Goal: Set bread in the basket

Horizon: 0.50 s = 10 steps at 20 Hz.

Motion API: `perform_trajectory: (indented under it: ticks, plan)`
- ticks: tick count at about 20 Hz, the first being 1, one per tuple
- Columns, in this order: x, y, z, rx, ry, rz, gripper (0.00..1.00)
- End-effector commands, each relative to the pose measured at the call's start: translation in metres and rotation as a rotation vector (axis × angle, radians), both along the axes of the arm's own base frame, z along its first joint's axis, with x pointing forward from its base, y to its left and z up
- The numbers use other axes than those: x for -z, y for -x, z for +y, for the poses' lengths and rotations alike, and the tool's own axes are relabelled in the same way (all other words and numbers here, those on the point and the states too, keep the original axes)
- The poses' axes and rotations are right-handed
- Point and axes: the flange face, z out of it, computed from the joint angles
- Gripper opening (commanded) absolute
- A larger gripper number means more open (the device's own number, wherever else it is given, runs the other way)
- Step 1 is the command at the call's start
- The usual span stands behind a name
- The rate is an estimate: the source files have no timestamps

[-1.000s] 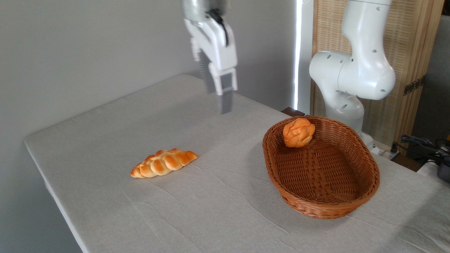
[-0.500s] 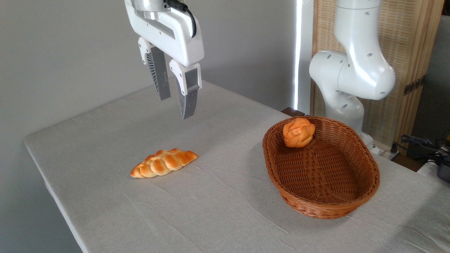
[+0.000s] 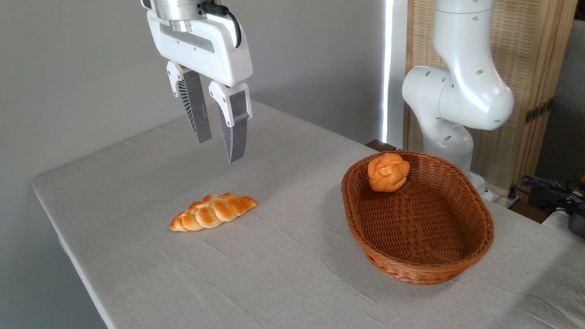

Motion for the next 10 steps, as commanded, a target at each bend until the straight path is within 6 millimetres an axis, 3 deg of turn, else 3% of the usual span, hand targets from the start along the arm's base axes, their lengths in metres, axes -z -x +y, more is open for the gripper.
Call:
perform_trajectory:
  ticks: [1,3,10]
  plan:
    - [-0.0025,-0.0027,-0.0002,-0.002,-0.013,-0.008,1.00]
    - [0.0004,0.0004,0.0028,0.091,-0.052,0.018,1.00]
    - [0.0006,0.0007,0.0013,0.056,-0.053,0.021,1.00]
